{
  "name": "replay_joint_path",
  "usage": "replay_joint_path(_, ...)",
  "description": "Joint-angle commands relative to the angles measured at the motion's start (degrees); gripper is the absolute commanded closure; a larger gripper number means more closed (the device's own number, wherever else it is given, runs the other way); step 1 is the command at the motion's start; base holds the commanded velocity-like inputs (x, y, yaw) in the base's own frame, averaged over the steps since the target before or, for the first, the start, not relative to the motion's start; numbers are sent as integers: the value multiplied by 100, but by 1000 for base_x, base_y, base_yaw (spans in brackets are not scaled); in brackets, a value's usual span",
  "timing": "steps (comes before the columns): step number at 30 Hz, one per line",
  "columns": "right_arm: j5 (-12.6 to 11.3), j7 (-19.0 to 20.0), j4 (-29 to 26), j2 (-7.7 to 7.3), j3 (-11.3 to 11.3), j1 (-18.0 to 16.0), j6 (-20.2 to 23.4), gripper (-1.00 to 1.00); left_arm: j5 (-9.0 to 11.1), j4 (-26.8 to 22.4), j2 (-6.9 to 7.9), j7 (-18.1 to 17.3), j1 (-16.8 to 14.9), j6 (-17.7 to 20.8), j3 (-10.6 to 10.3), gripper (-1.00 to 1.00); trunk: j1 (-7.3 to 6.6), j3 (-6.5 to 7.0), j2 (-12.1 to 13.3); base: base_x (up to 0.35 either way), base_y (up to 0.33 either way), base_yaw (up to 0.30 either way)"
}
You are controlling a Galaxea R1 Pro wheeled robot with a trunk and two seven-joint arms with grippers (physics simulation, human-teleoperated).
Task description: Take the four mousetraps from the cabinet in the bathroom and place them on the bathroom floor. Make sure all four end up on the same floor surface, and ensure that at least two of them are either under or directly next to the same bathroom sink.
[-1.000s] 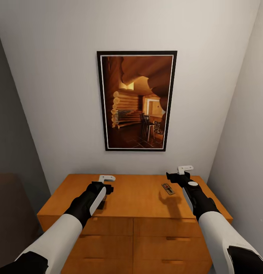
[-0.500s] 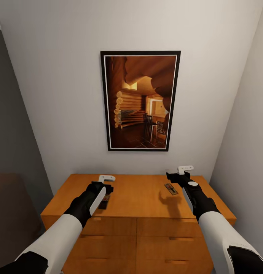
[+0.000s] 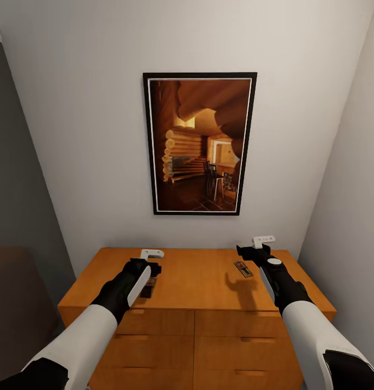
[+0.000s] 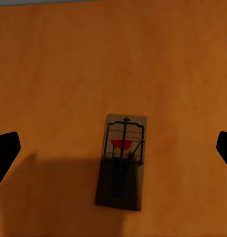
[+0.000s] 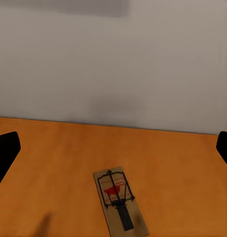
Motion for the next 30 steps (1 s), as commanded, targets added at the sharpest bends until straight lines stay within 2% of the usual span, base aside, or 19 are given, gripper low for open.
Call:
replay_joint_path(1, 60, 50, -11, 5, -32, 1, 26, -100, 60, -5, 3, 53, -2, 13, -19, -100, 2, -3, -5, 0, 0, 0)
replay_joint_path(14, 53, 53, -11, 5, -32, 0, 26, -100, 61, -8, 3, 55, -2, 16, -17, -100, 2, -3, -5, 0, 0, 0)
replay_joint_path(23, 52, 53, -11, -1, -32, 1, 31, -100, 34, 36, -129, 107, -2, 5, -65, -100, 2, -3, -5, 0, 0, 0)
replay_joint_path(30, 52, 51, -11, -4, -31, -1, 34, -100, 37, 238, -169, 211, -2, -5, -82, -100, 2, -3, -5, 0, 0, 0)
